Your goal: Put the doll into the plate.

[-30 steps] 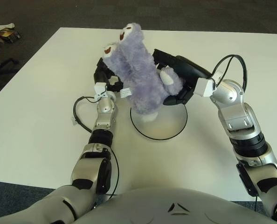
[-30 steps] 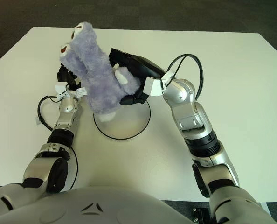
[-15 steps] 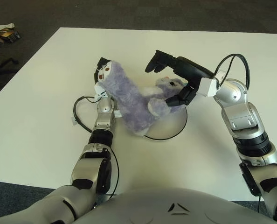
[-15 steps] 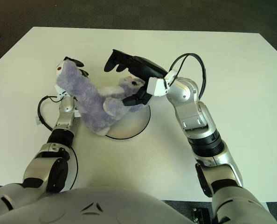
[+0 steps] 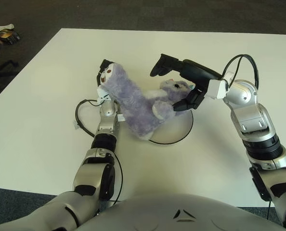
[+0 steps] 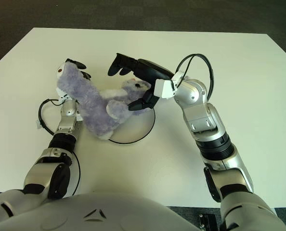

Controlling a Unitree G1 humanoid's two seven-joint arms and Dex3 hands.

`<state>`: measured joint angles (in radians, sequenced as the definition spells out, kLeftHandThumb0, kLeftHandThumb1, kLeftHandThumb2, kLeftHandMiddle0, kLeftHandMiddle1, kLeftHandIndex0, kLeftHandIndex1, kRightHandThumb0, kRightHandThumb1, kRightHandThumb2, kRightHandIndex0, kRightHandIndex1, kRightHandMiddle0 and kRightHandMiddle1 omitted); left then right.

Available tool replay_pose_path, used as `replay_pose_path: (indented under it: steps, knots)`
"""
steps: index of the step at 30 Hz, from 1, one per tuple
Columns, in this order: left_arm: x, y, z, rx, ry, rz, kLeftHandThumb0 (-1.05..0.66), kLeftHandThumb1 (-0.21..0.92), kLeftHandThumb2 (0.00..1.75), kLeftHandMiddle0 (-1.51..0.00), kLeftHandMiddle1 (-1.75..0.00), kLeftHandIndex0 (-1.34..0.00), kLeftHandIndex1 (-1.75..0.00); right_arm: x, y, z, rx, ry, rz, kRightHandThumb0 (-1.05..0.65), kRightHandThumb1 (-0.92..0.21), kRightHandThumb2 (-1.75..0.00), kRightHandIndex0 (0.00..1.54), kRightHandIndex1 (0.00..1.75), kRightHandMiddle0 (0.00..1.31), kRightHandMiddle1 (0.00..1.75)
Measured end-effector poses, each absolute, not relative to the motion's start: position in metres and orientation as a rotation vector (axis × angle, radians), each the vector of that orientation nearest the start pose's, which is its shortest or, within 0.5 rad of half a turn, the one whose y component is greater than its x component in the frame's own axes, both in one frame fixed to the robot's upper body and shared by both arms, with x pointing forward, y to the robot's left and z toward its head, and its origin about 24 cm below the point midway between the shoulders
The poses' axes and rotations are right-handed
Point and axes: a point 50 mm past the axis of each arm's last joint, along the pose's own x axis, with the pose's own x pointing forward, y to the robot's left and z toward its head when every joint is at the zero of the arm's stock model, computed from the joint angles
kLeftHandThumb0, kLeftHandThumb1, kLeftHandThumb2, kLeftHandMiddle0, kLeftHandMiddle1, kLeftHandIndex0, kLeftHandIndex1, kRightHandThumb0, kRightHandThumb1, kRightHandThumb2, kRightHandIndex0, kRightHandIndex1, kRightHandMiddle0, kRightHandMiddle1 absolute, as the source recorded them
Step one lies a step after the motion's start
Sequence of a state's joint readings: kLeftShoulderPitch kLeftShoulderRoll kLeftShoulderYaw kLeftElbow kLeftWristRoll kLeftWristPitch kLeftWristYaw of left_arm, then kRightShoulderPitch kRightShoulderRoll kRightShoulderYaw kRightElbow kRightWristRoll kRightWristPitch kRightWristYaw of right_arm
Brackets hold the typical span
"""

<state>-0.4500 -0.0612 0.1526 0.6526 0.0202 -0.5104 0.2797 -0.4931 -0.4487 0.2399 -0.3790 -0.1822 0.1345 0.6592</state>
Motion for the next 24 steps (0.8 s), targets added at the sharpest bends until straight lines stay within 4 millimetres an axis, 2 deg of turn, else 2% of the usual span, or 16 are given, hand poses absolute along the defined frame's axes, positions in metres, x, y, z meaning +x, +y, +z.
replay_pose_path:
  steps: [13,17,24]
  knots:
    - [0.323,0.143,0.060,-0.108,-0.271,0.280,-0.01,0.17,1.49,-0.61,-1.75,-0.60,-1.75,0.271,-0.103,0.208,-0.737,-0.445,0.910,-0.28,-0.12,-1.17,0.06,0.69,0.00,1.08]
    - [0.323,0.143,0.060,-0.105,-0.269,0.280,-0.01,0.17,1.50,-0.61,-1.75,-0.60,-1.75,0.277,-0.115,0.207,-0.703,-0.407,0.905,-0.26,-0.10,-1.19,0.05,0.66,0.00,1.06]
    - [0.323,0.143,0.059,-0.101,-0.259,0.281,-0.01,0.16,1.50,-0.61,-1.75,-0.61,-1.75,0.285,-0.137,0.212,-0.720,-0.384,0.827,-0.33,-0.11,-1.17,0.06,0.67,0.00,1.12]
